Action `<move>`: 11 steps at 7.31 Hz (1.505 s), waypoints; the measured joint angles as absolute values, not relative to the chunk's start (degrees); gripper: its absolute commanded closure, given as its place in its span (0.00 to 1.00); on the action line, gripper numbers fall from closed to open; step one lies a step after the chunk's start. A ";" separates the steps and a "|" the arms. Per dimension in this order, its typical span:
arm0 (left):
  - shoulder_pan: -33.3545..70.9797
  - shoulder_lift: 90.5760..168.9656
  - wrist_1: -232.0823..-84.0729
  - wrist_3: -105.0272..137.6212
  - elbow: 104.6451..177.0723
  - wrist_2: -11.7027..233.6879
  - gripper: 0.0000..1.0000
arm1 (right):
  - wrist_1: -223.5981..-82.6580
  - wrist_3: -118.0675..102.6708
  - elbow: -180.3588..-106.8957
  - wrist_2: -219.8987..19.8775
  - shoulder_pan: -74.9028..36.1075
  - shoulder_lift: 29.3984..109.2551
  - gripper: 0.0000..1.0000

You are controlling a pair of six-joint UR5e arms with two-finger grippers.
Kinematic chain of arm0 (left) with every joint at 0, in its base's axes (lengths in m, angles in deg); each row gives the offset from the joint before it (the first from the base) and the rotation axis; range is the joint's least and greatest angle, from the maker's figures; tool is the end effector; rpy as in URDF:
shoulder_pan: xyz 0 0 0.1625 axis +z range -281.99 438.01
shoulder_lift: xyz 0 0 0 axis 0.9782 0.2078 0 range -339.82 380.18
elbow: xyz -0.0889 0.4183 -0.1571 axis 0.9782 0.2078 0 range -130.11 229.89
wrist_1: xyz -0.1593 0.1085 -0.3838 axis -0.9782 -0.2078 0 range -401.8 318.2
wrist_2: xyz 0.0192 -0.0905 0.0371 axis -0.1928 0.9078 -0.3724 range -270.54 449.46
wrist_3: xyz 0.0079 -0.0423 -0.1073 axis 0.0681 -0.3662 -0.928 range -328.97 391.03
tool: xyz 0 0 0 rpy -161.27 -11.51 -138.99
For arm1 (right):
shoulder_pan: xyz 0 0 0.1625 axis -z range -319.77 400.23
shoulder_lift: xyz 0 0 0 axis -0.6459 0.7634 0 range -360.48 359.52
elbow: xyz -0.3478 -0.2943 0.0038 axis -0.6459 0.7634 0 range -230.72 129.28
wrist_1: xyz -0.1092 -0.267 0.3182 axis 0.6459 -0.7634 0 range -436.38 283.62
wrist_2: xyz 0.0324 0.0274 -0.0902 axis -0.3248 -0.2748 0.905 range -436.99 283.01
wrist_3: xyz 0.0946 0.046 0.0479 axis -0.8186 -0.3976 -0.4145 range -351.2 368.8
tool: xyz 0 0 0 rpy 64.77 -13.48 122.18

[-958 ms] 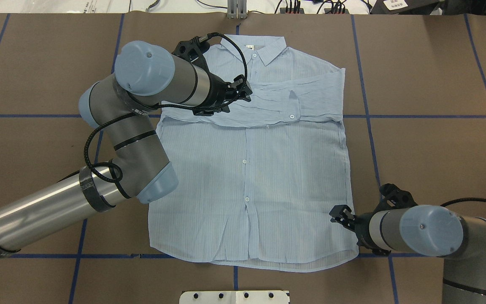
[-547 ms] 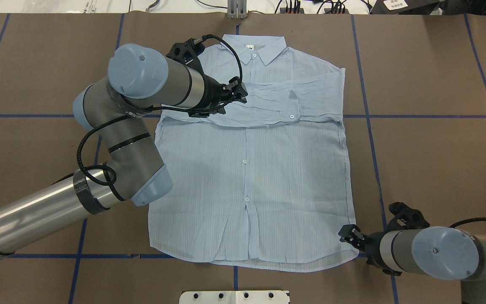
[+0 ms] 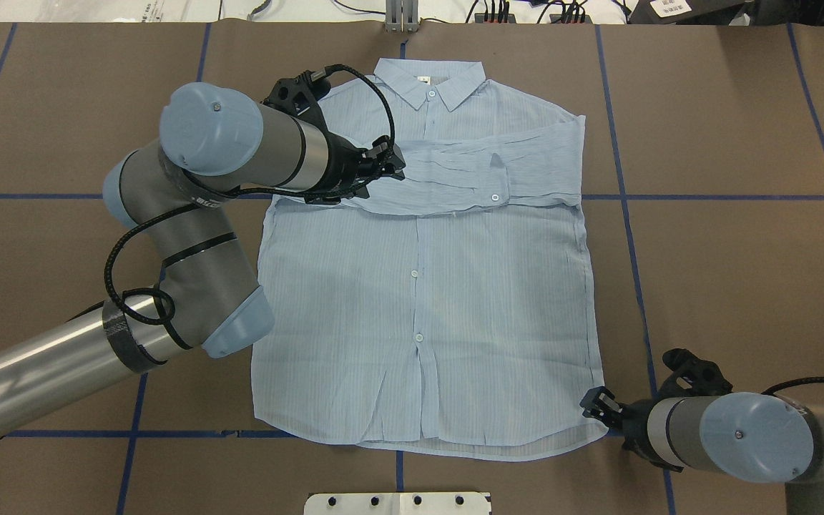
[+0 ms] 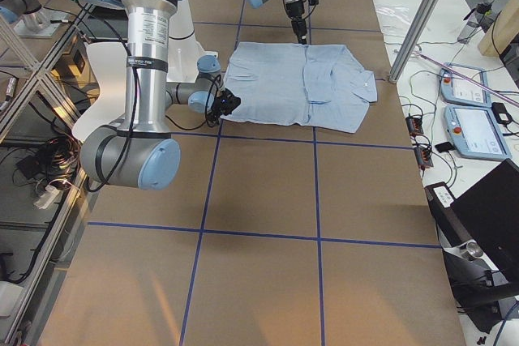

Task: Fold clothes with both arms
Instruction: 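Move the left gripper down to the other hem corner nearest the robot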

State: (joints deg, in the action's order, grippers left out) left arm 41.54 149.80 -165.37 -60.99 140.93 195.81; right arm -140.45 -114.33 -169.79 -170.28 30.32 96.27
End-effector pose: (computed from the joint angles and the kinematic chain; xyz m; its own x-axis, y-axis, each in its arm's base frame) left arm 0.5304 -0.5174 0.1816 0.2059 -0.1943 -0.9591 0.3600 0.9264 -0.1104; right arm -0.4477 -0.2069 0.4624 0.4785 0.6376 0.6038 -0.4671 0.7671 -0.4398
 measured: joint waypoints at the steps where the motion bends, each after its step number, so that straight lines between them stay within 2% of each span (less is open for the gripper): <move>1: 41.55 149.21 -165.37 -60.99 141.54 195.81 0.34 | -140.45 -114.33 -169.49 -170.25 30.41 96.14 0.81; 2: 41.56 148.97 -165.37 -60.99 141.77 195.81 0.34 | -140.45 -114.33 -169.44 -170.24 30.41 96.13 1.00; 6: 41.51 148.43 -165.24 -60.99 142.42 195.81 0.34 | -140.45 -114.26 -170.26 -170.46 30.12 96.04 1.00; 8: 43.15 142.65 -160.56 -61.05 150.72 194.98 0.34 | -140.45 -114.25 -171.19 -170.75 29.67 96.39 1.00; 10: 50.62 133.78 -152.31 -62.69 162.47 189.35 0.34 | -140.45 -114.19 -171.50 -171.61 29.45 96.89 1.00; 11: 55.59 128.21 -150.13 -65.61 166.00 185.47 0.35 | -140.45 -114.14 -171.57 -172.36 29.29 97.17 1.00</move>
